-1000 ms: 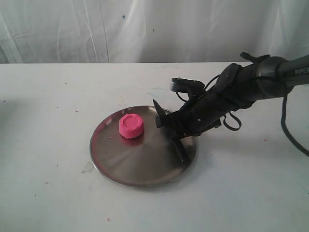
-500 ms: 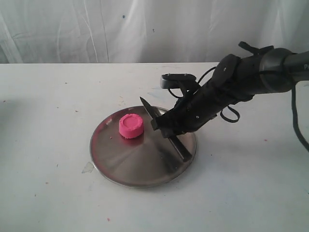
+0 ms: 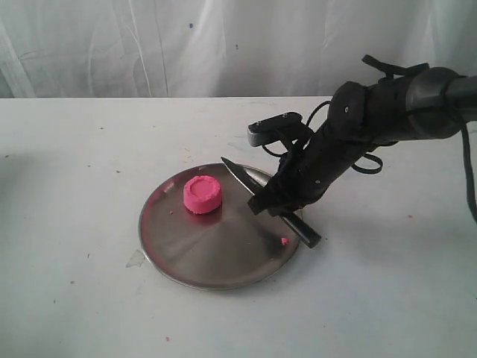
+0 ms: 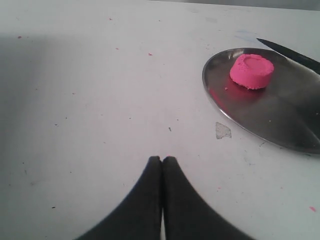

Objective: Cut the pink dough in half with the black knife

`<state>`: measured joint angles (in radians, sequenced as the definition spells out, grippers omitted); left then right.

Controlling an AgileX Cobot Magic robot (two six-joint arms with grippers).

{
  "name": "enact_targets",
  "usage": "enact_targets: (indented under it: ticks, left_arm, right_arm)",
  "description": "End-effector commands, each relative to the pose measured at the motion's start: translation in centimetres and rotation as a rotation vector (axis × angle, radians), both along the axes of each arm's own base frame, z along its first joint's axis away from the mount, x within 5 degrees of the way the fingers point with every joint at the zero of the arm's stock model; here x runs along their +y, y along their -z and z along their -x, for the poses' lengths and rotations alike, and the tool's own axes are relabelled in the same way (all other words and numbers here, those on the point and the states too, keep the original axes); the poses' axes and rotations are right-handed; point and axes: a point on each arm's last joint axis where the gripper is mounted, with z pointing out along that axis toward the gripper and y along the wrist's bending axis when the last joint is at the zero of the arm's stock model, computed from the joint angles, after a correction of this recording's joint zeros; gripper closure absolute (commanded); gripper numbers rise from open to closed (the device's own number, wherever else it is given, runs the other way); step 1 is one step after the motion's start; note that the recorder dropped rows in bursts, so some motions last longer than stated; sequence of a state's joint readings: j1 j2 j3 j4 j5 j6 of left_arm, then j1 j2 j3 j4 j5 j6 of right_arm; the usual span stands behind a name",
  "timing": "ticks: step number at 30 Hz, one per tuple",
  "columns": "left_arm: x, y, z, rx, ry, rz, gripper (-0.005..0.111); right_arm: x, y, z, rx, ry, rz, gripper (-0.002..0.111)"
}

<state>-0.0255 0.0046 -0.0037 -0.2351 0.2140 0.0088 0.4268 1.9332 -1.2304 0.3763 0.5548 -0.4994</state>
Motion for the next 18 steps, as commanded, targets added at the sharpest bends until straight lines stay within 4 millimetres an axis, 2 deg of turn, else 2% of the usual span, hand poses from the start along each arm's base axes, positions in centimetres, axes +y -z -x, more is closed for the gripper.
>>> enact_targets:
  ticks: [1,4,16,18]
  left_arm:
    - [0.0,0.1,0.0,-0.004,-0.007,0.007,0.107]
    - [0.0,0.1,0.0,-0.004,-0.007,0.007,0.107]
    - [0.1,0.1,0.0,-0.006,-0.006,-0.005,0.107]
    - [-0.1,-0.2,-0.1,-0.026,-0.024,0.097,0.107]
  right_arm:
    - [0.2,-1.0,0.4,-0.012,0.020,-0.015,0.108]
    - [0.2,-2.1,0.5,-0.019,0.070,-0.045,0.108]
    - [-0.3,-6.1,1.8,-0.079,0.046,-0.078,0.108]
    - [-0.2,-6.3,2.2,-0.073,-0.006,-0.060,0.108]
